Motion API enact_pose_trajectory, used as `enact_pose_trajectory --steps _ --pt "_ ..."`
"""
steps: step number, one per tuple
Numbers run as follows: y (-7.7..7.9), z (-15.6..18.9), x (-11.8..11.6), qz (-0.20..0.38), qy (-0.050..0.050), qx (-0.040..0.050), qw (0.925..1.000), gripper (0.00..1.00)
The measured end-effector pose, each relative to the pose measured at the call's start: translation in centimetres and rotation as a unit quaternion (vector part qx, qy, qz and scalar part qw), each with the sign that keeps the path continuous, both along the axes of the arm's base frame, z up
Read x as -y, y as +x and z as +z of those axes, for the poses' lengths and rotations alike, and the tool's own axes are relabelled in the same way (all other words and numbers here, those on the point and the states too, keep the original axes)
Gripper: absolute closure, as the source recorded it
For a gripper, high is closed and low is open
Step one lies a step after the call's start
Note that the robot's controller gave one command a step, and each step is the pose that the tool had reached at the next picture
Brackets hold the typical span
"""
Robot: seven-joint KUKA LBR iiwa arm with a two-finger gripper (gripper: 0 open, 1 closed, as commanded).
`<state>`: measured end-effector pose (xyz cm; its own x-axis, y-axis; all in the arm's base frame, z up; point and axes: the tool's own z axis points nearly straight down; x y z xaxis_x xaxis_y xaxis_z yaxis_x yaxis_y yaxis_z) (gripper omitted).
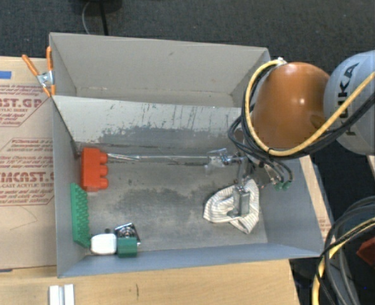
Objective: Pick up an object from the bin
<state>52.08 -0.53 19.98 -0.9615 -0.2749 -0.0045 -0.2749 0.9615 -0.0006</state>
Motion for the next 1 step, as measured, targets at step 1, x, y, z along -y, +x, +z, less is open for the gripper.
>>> enact_pose_trajectory --steps 1 --pt "-0.01 -4.06 1.84 0.067 0.000 0.0009 0.9977 0.00"
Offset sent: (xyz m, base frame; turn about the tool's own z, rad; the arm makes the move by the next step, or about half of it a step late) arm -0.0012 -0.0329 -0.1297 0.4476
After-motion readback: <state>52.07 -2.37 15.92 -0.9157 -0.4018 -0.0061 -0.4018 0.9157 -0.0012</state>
